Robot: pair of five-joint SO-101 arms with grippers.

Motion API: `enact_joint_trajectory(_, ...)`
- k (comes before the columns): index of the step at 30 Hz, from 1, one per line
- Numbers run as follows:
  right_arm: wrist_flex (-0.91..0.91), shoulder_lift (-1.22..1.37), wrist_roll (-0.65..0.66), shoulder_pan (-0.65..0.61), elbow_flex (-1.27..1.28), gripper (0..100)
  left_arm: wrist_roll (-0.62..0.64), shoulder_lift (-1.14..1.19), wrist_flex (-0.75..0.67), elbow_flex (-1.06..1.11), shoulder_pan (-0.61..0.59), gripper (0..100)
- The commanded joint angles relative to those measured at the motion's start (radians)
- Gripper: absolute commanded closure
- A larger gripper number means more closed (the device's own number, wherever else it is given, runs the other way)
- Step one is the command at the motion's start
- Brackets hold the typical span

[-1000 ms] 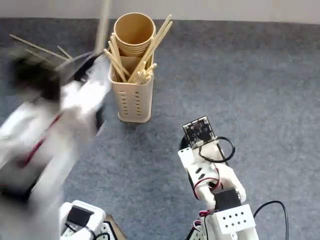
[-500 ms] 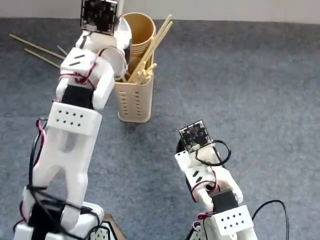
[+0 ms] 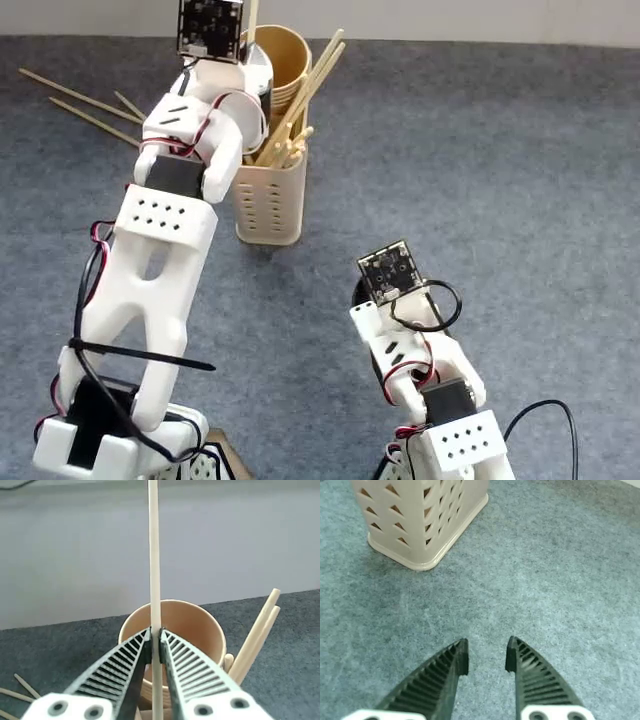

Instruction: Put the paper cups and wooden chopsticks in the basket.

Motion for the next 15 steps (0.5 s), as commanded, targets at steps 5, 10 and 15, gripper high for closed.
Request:
enact_joint_trajectory(5,-0.016,-0.010,0.000,-0.010,-0.005,86.0,0.072,-0.019,0.063,-0.041,-0.012,88)
enact_joint_trajectory(10,-0.016,-0.010,0.000,-0.010,-0.005,86.0,0.071,-0.028,0.063,-0.053,-0.036,88)
enact_joint_trajectory(15,-0.016,-0.010,0.000,-0.010,-0.005,86.0,0.069,-0.027,0.063,-0.044,-0.059,88)
